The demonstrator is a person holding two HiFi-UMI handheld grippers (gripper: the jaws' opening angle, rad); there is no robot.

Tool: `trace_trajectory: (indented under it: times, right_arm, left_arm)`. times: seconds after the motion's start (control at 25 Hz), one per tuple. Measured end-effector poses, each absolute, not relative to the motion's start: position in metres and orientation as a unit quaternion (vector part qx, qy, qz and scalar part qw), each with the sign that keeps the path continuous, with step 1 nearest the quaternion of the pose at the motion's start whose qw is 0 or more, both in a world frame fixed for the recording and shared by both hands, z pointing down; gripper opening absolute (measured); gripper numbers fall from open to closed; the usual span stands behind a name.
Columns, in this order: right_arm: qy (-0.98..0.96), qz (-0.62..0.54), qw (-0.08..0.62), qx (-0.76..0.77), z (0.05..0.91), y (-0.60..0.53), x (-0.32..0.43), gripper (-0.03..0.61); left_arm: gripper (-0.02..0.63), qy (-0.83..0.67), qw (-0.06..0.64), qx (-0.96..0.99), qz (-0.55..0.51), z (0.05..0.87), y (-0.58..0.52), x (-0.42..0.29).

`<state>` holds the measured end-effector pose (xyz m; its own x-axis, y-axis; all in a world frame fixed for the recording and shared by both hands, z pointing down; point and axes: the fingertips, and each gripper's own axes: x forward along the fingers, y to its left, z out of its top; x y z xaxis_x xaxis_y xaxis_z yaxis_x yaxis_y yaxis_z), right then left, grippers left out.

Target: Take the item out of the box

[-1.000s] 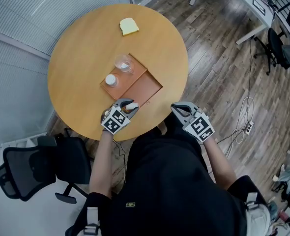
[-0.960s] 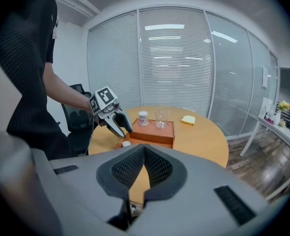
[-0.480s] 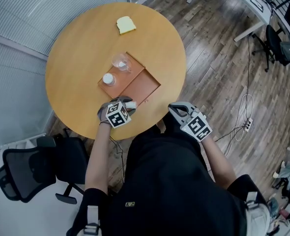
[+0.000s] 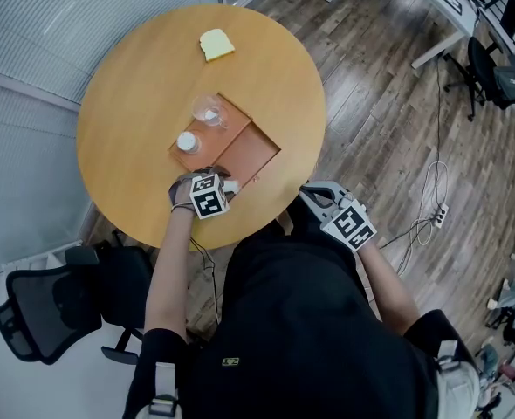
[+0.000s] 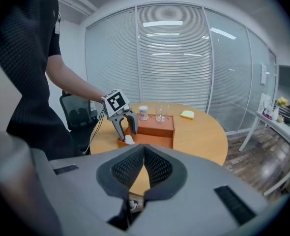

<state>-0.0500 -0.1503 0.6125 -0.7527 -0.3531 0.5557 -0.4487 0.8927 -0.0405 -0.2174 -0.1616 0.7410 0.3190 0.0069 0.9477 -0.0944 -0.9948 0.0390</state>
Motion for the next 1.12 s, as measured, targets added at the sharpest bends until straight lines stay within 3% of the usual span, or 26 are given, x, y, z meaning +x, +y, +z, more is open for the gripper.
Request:
trace_trajectory:
  times: [1.12]
  right_arm:
    - [-0.929, 0.102, 0.279, 0.221, 0.62, -0.156, -0.045, 0.005]
  left_arm:
    - [0.186, 0.035, 0.021, 0.769, 0.638, 0.779, -0.157, -0.213]
